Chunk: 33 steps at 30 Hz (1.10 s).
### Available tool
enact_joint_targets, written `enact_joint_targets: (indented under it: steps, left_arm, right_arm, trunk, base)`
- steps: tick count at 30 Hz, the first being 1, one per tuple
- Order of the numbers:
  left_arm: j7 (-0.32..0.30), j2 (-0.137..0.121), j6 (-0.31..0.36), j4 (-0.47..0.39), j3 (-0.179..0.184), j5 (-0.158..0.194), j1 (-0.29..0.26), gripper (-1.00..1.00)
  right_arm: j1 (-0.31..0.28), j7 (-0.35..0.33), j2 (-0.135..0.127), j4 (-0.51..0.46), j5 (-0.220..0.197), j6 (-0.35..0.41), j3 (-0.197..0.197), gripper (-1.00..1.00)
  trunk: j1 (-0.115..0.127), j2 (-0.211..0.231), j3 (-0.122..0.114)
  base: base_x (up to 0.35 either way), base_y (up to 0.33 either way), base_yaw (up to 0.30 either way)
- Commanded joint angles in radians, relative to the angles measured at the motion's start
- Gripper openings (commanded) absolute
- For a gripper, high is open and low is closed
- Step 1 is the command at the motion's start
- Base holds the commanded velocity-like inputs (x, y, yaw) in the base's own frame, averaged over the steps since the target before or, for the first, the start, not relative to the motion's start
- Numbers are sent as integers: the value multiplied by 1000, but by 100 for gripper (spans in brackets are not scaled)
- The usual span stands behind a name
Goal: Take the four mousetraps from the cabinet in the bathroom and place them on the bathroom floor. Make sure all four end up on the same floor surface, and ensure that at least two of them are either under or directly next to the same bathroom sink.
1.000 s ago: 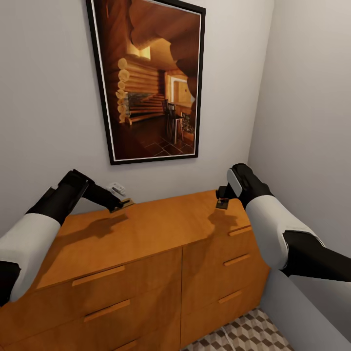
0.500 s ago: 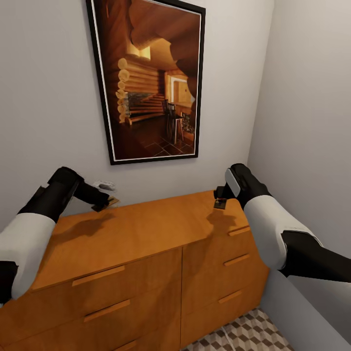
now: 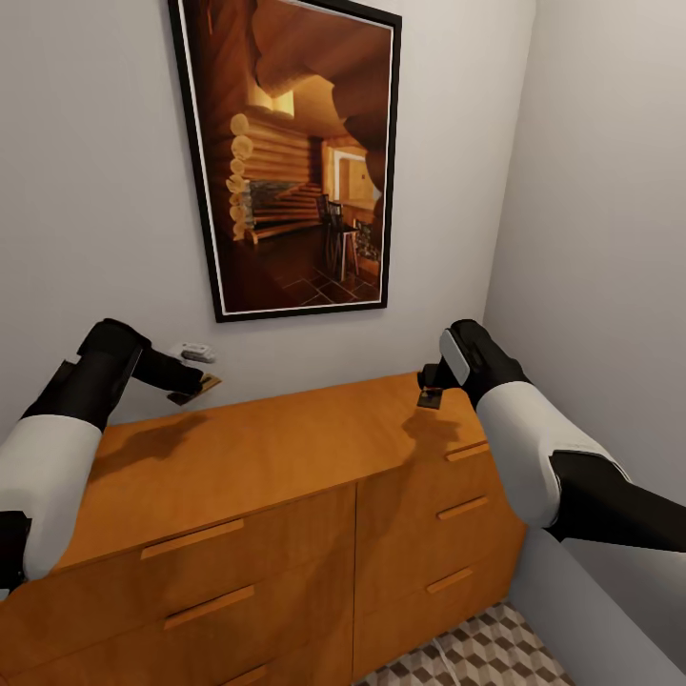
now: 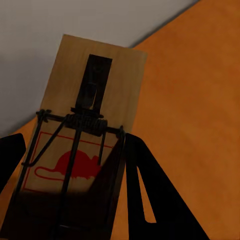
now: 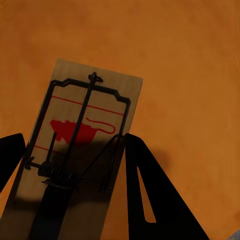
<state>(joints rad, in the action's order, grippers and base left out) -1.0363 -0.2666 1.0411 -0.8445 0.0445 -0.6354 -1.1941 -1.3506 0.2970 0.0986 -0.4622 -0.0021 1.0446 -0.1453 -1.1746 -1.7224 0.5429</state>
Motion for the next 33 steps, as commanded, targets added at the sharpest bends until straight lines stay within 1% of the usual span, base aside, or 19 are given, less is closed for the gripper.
enact_joint_targets:
  steps: [1,26,33]
  left_arm:
    - [-13,-1,3,-2,2,-12,-1,-100]
    - [-14,1,4,-4,2,-19,-1,-100]
    - [-14,1,4,-7,2,-25,0,-100]
  right_arm:
    - [-1,4,1,-1,-1,3,-7,-100]
    - [-1,4,-2,0,-1,3,-7,-100]
    - [-1,4,3,0,-2,3,-7,-100]
  trunk:
    - [0,-1,1]
    - [0,-1,1]
    - [0,-1,1]
  base:
    - [0,0,0]
    - [-1,0,0]
    - [-209,-55,0]
